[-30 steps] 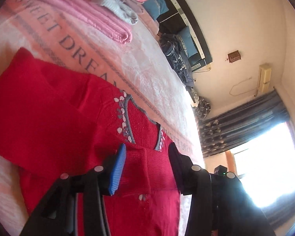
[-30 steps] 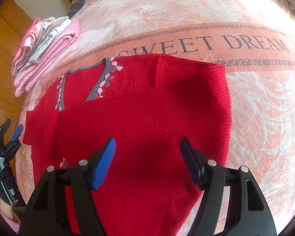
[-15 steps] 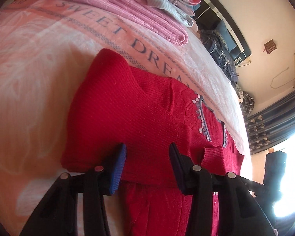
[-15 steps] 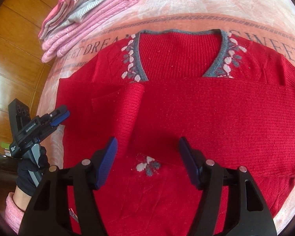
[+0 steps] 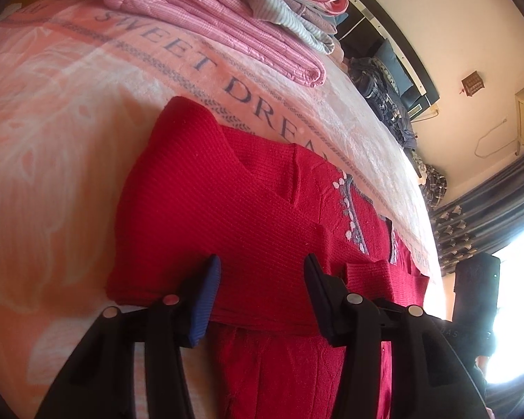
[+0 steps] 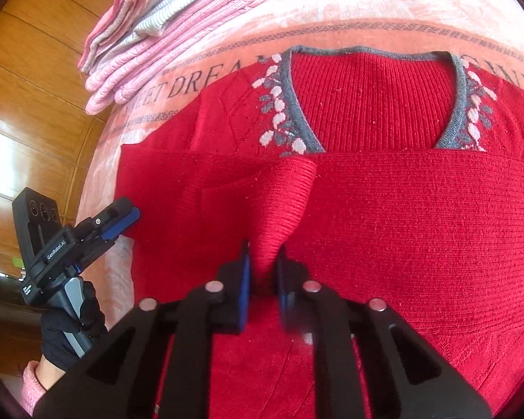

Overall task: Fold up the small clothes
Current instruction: 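Lay the folded sleeve across the sweater body and open the left gripper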

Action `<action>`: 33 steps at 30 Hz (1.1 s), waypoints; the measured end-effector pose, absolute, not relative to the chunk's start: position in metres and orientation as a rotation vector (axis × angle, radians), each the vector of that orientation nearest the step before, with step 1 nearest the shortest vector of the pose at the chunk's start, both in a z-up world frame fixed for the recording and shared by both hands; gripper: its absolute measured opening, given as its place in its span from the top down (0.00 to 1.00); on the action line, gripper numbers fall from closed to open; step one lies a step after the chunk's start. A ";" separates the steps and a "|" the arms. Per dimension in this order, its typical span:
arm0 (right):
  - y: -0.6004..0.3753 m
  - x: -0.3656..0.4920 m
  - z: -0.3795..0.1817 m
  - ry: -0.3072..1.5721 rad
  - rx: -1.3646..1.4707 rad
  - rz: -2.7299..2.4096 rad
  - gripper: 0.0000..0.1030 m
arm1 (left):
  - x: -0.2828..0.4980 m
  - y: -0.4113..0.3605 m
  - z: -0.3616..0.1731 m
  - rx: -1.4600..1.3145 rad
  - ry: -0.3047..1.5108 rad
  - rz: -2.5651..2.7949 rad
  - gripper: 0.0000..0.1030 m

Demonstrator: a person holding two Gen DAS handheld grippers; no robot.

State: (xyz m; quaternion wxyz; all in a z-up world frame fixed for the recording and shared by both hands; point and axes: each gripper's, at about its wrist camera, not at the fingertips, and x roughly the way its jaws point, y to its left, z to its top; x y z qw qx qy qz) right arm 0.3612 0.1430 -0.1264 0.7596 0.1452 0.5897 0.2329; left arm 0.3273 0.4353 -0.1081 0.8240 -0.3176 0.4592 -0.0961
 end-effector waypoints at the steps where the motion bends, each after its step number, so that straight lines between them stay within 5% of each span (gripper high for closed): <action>1: 0.140 0.361 -0.121 1.266 0.317 0.510 0.93 | 0.327 0.439 -0.102 -0.690 0.946 -0.201 0.51; 13: 0.044 0.366 -0.089 1.237 0.269 0.356 0.92 | 0.333 0.411 -0.106 -0.525 1.003 -0.178 0.49; 18: 0.034 0.364 -0.122 1.294 0.174 0.229 0.72 | 0.334 0.397 -0.105 -0.432 1.026 -0.147 0.48; 25: 0.053 0.365 -0.088 1.196 0.142 0.319 0.69 | 0.329 0.381 -0.075 -0.353 0.918 -0.175 0.44; 33: 0.110 0.361 -0.123 1.294 -0.091 0.249 0.59 | 0.332 0.360 -0.095 -0.356 1.006 -0.231 0.41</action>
